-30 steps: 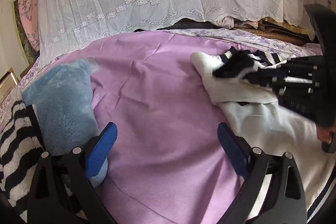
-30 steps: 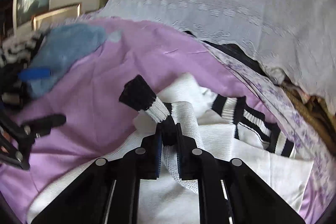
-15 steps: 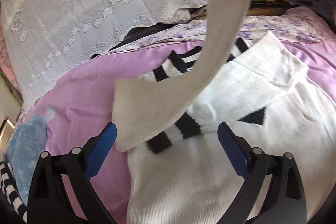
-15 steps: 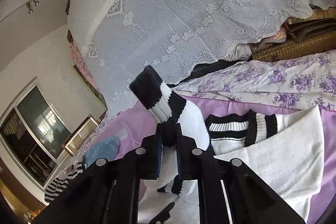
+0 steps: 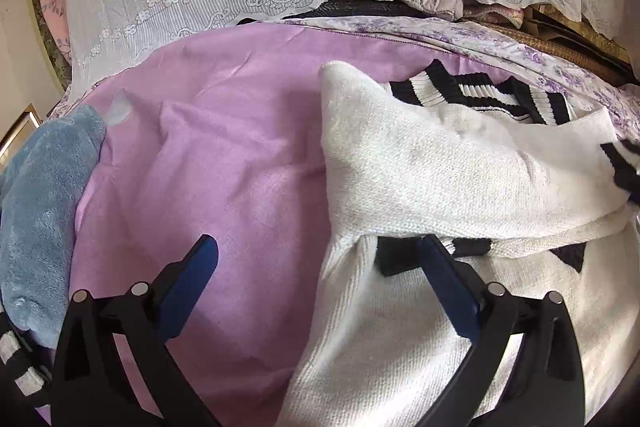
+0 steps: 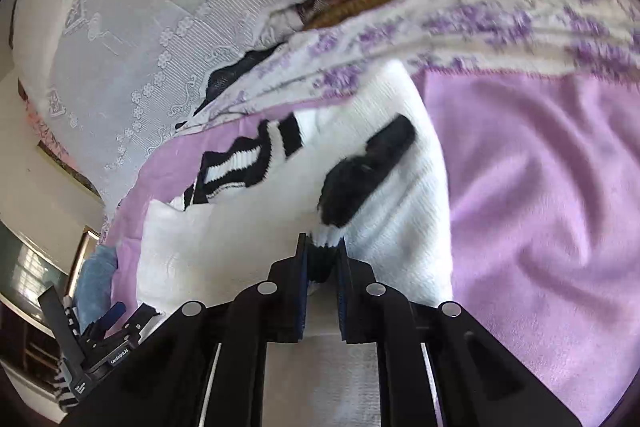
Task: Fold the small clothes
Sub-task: 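Grasp the striped sleeve cuff with the right tool and lay it flat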
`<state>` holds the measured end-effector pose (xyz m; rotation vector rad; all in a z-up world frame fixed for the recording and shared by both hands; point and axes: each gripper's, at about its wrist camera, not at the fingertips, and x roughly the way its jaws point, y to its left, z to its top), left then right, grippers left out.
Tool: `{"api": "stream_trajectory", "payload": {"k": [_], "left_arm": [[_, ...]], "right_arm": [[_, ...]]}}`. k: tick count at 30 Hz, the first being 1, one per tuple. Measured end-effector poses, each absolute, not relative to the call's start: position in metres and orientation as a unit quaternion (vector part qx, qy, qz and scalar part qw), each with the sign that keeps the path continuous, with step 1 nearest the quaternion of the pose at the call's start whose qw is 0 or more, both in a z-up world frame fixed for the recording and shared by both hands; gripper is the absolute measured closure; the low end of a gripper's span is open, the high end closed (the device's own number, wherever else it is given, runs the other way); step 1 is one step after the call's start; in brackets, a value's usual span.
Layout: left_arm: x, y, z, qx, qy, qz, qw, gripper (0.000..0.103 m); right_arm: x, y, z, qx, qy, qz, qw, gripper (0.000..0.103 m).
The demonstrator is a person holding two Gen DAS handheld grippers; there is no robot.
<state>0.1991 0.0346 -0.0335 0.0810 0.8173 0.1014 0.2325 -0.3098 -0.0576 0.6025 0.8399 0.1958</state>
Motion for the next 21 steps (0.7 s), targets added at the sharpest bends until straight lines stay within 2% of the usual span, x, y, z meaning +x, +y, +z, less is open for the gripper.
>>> {"api": "stream_trajectory", "payload": {"k": [4,7,11,18,21], "left_arm": [[0.193,0.049,-0.034,0.022,0.404,0.063,0.912,0.004],[0.183,0.068,-0.034,-0.011,0.416,0.055,0.908,0.004],[0.164,0.081,-0.008,-0.046,0.355,0.045,0.933,0.005],[0.196,0.021,0.022,0.042,0.314,-0.002,0.949,0.005],[0.226,-0.001,0.018,0.051,0.329,-0.021,0.943,0.005]], "right_arm": [[0.224,-0.326,-0.058,0.336,0.390,0.097,0.852,0.083],[0.209,-0.336,-0.050,0.340,0.376,0.048,0.861,0.083],[0.191,-0.338,-0.018,0.294,0.322,0.005,0.900,0.080],[0.213,-0.279,0.010,0.215,0.317,0.094,0.919,0.080],[0.232,-0.264,0.003,0.193,0.340,0.110,0.914,0.080]]}}
